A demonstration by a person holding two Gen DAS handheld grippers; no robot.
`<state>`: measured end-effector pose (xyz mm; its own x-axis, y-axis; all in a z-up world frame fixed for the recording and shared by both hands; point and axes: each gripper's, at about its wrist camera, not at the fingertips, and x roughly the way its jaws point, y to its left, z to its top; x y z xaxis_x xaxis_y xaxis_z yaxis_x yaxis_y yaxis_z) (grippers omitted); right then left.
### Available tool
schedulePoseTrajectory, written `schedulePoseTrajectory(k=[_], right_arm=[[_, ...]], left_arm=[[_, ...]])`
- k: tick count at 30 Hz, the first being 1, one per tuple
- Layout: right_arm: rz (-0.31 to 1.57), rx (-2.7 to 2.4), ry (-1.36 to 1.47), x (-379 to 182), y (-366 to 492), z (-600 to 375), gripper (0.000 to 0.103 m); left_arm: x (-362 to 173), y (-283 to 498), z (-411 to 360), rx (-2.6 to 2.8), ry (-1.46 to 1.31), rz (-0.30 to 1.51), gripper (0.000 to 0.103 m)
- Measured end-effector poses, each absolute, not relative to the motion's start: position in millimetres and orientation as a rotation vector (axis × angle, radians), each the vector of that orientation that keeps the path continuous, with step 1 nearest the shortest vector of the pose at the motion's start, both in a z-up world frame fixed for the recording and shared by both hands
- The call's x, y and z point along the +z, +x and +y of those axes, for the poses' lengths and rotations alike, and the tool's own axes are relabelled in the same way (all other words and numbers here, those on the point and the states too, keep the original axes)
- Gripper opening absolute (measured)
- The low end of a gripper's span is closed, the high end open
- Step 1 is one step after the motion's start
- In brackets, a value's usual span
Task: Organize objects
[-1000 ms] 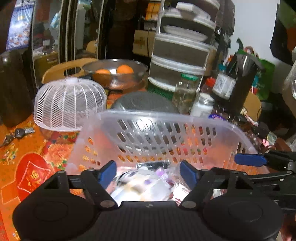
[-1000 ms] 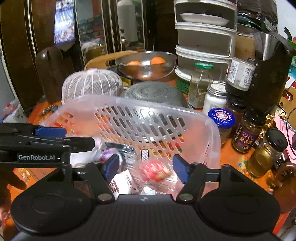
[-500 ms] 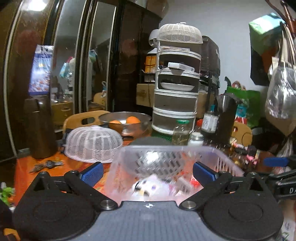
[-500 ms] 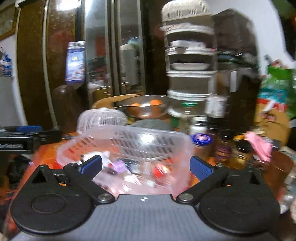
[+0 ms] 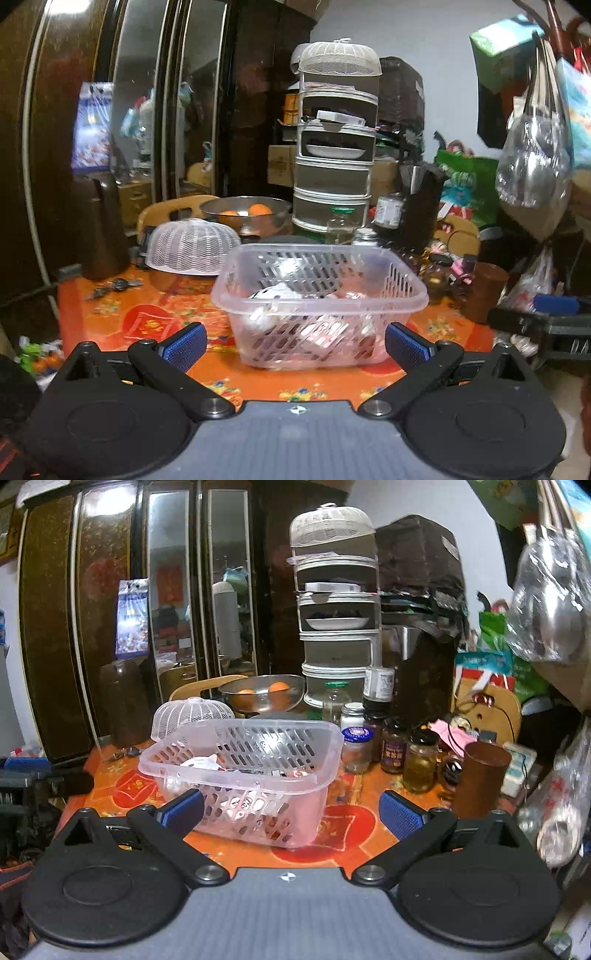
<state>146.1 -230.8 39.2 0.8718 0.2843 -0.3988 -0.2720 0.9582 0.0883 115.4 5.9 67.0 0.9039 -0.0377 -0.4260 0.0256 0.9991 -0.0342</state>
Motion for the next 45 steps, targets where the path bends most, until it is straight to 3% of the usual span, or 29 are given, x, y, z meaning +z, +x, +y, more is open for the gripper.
schedulePoseTrajectory(k=[14, 45], right_arm=[[0.452, 0.284, 0.031, 53, 93, -236, 0.103], [0.476, 0.259, 0.013, 56, 80, -240, 0.103]], left_arm=[[82, 56, -29, -0.007, -0.015, 0.425, 0.103], [83, 39, -28, 0.003, -0.012, 0.436, 0.103]])
